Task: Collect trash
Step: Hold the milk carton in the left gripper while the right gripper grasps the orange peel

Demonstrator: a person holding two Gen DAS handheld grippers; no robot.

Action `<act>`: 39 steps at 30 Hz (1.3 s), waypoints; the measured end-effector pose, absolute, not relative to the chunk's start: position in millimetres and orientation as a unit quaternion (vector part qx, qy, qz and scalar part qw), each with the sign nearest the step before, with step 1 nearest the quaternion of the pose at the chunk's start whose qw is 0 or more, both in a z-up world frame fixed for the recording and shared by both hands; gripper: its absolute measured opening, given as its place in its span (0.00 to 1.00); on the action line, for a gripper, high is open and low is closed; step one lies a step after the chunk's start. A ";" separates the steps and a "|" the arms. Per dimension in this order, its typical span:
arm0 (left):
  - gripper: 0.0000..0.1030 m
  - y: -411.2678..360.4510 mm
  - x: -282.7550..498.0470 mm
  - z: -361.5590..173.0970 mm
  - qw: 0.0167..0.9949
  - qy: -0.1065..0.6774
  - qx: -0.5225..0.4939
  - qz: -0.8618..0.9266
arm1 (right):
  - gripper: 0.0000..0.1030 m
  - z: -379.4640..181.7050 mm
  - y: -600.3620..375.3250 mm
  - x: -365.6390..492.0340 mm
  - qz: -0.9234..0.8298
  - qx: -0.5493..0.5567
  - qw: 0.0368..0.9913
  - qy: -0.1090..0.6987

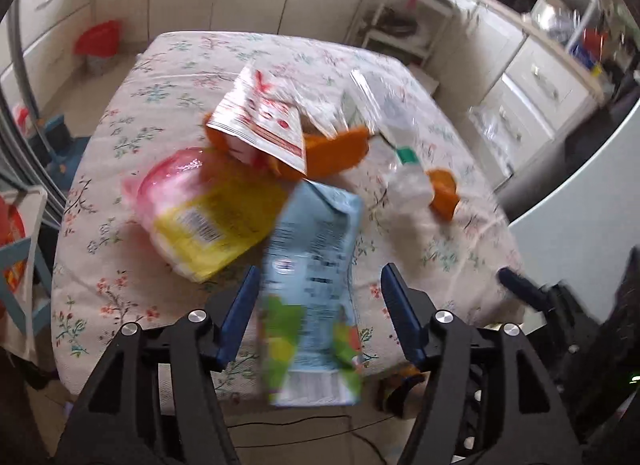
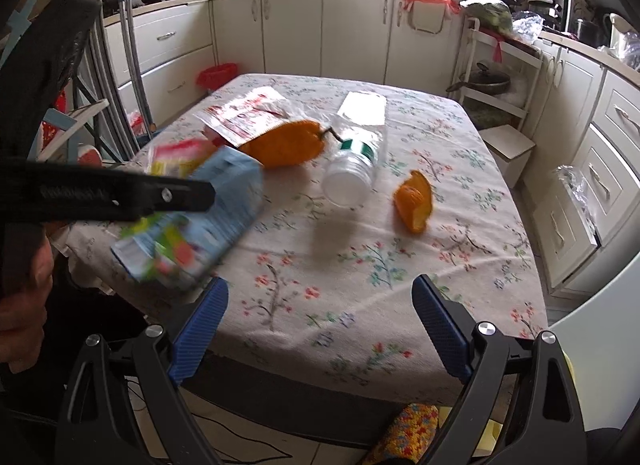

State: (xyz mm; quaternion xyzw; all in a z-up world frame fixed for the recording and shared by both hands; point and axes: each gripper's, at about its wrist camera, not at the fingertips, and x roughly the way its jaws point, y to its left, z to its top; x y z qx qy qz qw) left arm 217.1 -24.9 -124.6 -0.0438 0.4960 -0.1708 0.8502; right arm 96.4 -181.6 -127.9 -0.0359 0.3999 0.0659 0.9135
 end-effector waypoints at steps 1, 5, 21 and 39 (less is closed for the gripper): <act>0.59 -30.3 218.0 -128.3 0.848 0.502 -0.035 -0.168 | 0.87 -128.2 -184.3 95.5 0.064 -0.035 0.913 0.401; 0.57 -42.5 219.1 -141.4 0.843 0.517 -0.003 -0.148 | 0.87 -127.1 -193.6 93.9 0.056 -0.030 0.914 0.401; 0.48 47.5 189.4 -59.0 0.889 0.368 -0.181 -0.204 | 0.87 -116.4 -200.3 104.8 0.031 -0.027 0.923 0.383; 0.48 57.4 188.9 -62.6 0.889 0.362 -0.203 -0.194 | 0.29 -142.1 -222.5 182.9 -0.009 -0.044 0.901 0.431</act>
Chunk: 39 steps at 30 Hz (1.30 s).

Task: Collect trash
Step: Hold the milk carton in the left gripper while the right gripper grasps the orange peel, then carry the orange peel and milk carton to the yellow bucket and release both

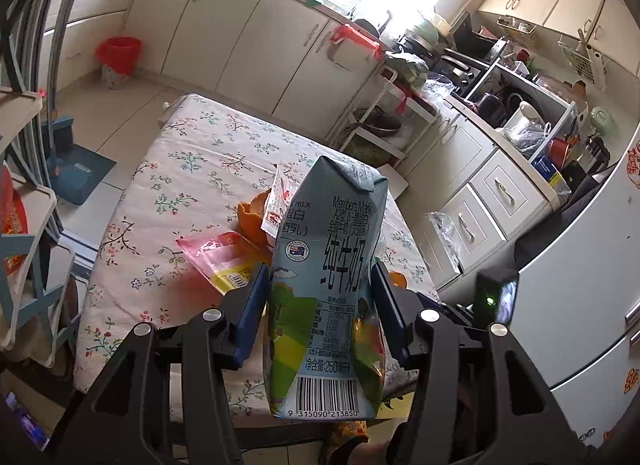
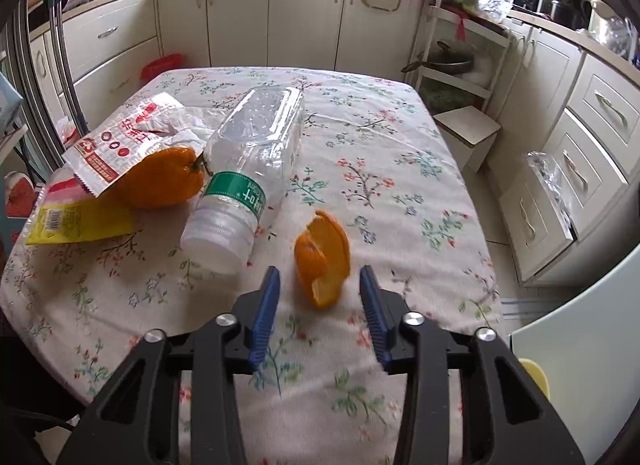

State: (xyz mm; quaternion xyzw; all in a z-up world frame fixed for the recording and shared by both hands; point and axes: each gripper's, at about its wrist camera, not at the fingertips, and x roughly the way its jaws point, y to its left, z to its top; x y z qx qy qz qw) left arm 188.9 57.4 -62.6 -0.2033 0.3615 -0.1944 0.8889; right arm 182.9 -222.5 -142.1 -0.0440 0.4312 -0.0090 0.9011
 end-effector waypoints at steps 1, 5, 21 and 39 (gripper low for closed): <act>0.48 57.0 189.4 -63.4 0.889 0.362 -0.201 -0.194 | 0.23 -144.8 -221.6 186.3 -0.006 -0.045 0.899 0.435; 0.48 57.5 190.7 -67.0 0.889 0.364 -0.200 -0.191 | 0.06 -145.9 -219.0 185.6 0.003 -0.048 0.899 0.436; 0.48 14.9 179.4 -72.9 0.889 0.357 -0.166 -0.233 | 0.05 -99.1 -235.7 124.4 -0.019 -0.085 0.924 0.372; 0.48 -177.4 144.0 -70.4 0.879 0.363 0.004 -0.308 | 0.05 -110.2 -402.7 51.7 -0.165 0.007 0.913 0.372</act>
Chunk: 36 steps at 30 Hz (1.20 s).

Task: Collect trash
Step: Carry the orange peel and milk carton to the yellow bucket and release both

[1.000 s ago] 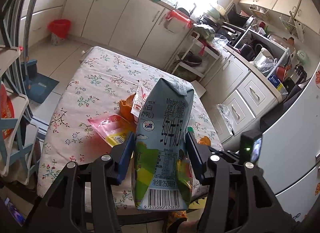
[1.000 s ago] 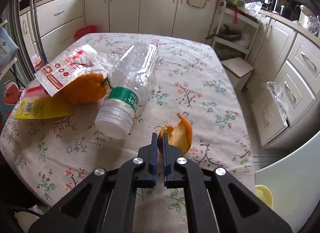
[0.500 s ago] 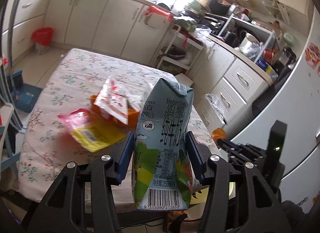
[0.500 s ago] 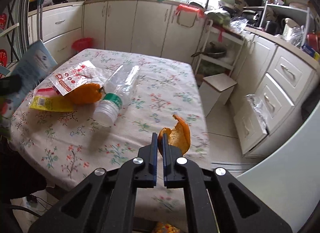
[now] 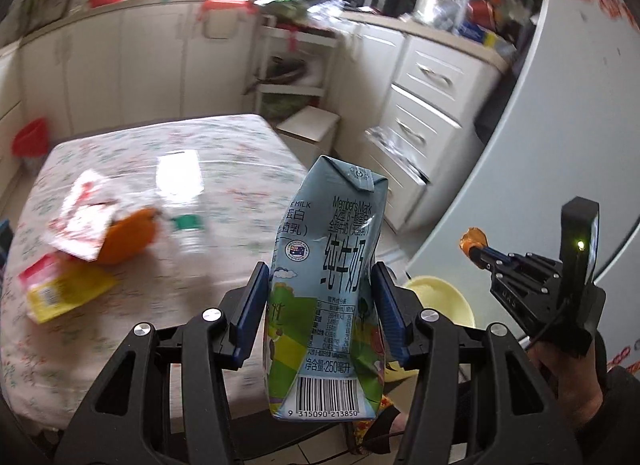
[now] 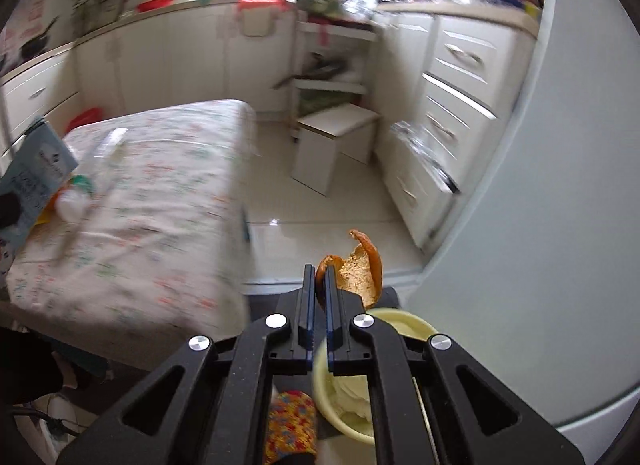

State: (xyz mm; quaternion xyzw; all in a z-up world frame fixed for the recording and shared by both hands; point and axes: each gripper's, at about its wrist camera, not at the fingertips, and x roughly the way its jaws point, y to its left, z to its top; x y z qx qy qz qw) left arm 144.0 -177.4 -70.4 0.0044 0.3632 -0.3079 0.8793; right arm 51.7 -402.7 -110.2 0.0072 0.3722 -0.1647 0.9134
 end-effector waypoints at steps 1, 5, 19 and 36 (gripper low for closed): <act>0.48 -188.0 141.6 -71.5 0.877 0.365 0.011 -0.312 | 0.05 -112.8 -410.6 48.2 -0.172 0.013 0.911 0.374; 0.48 -233.9 130.9 -79.0 0.867 0.371 0.041 -0.328 | 0.05 -124.5 -441.6 36.6 -0.199 0.041 0.901 0.383; 0.48 -319.3 118.6 -90.1 0.842 0.384 0.068 -0.372 | 0.38 -148.9 -482.7 23.6 -0.248 0.068 0.867 0.427; 0.48 -415.1 135.8 -135.0 0.758 0.474 0.066 -0.444 | 0.53 -123.9 -451.2 -52.1 -0.195 0.086 0.889 0.406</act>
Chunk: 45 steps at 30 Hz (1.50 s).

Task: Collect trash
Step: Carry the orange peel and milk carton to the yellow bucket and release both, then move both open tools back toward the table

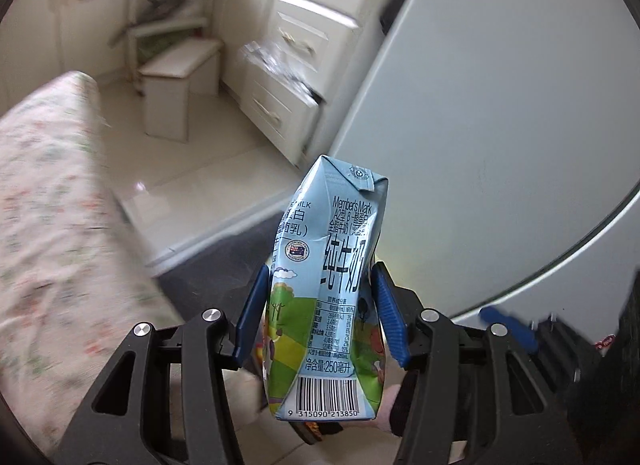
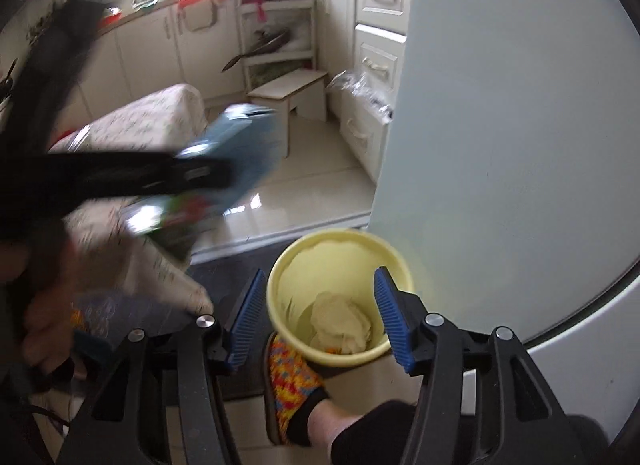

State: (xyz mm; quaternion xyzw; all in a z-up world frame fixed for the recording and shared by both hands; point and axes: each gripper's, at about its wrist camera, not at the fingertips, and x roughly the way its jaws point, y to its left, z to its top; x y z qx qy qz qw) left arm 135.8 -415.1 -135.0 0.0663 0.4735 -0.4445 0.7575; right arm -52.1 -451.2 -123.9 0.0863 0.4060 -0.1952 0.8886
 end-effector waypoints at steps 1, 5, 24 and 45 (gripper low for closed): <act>0.48 -425.6 136.2 -141.4 0.746 0.485 0.072 -0.451 | 0.53 -124.2 -450.2 -51.4 -0.194 0.083 0.888 0.408; 0.50 -464.5 144.3 -170.8 0.724 0.523 0.109 -0.437 | 0.53 -128.2 -458.5 -50.2 -0.199 0.099 0.883 0.413; 0.79 -317.7 141.8 -119.0 0.799 0.469 0.059 -0.370 | 0.62 -119.9 -422.6 -29.1 -0.165 0.056 0.899 0.403; 0.82 -115.6 140.4 -123.3 0.866 0.454 -0.045 -0.205 | 0.72 -102.3 -293.2 16.4 -0.057 -0.066 0.930 0.357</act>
